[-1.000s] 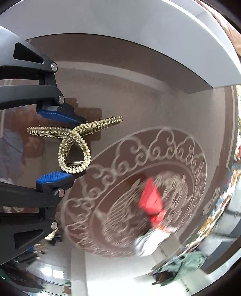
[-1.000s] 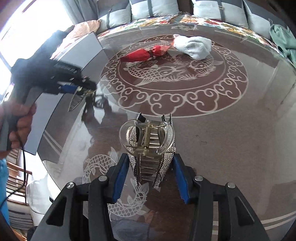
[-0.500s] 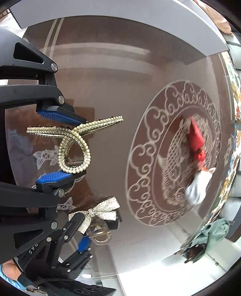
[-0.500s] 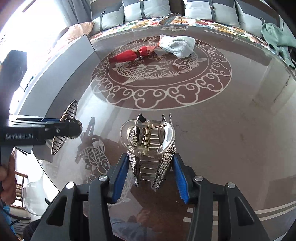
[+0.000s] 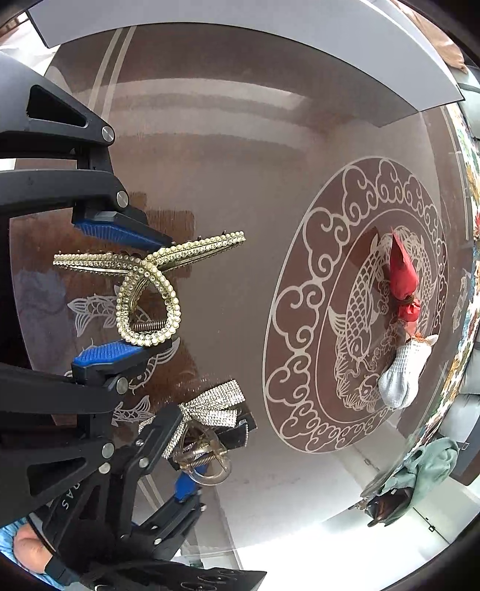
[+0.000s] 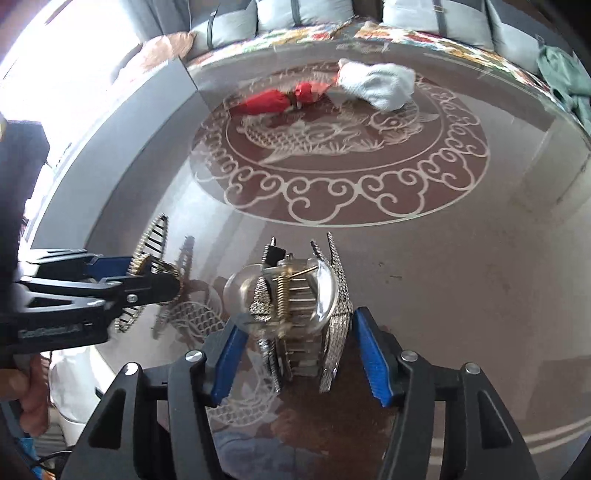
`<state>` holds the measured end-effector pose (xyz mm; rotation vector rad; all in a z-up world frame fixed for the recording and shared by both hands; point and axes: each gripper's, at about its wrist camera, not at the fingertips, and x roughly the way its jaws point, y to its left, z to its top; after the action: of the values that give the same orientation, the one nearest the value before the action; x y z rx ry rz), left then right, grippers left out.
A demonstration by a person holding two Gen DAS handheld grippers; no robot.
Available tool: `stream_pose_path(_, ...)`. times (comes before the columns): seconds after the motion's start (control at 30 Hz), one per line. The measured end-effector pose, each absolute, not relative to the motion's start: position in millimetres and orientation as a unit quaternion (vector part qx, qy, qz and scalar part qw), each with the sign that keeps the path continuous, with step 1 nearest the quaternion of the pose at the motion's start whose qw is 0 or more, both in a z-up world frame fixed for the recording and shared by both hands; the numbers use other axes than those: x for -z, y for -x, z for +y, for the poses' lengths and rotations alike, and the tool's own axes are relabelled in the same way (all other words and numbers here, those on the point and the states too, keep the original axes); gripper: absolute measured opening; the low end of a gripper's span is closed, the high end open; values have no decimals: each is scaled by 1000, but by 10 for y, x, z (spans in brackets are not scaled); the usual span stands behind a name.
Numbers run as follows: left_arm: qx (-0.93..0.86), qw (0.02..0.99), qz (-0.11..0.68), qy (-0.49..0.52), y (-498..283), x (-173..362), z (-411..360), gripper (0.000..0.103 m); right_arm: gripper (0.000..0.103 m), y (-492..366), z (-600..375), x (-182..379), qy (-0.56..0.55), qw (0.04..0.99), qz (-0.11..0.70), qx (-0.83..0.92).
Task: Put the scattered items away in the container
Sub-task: 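Lift both hair clips and carry them toward the tray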
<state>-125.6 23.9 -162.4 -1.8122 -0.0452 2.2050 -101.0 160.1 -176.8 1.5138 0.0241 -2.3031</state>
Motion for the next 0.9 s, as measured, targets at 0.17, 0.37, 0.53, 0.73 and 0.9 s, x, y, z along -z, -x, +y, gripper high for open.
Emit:
stream_pose_path(0.17, -763, 143, -18, 630, 1245, 1631, 221, 46, 60, 1047, 1513, 1798, -527, 197, 42, 826)
stream_pose_path(0.37, -763, 139, -18, 631, 1232, 1638, 231, 46, 57, 1078, 1531, 1815, -526, 189, 68, 826)
stream_pose_path(0.53, -772, 129, -14, 622, 1169, 1563, 291, 46, 56, 1044, 1670, 1747, -529, 168, 37, 831)
stream_pose_path(0.73, -779, 126, -16, 614, 1070, 1491, 361, 46, 56, 914, 1806, 1530, -512, 151, 19, 846)
stream_pose_path(0.9, -788, 124, 2, 603, 979, 1425, 435, 46, 56, 865, 1862, 1410, -508, 154, 8, 847)
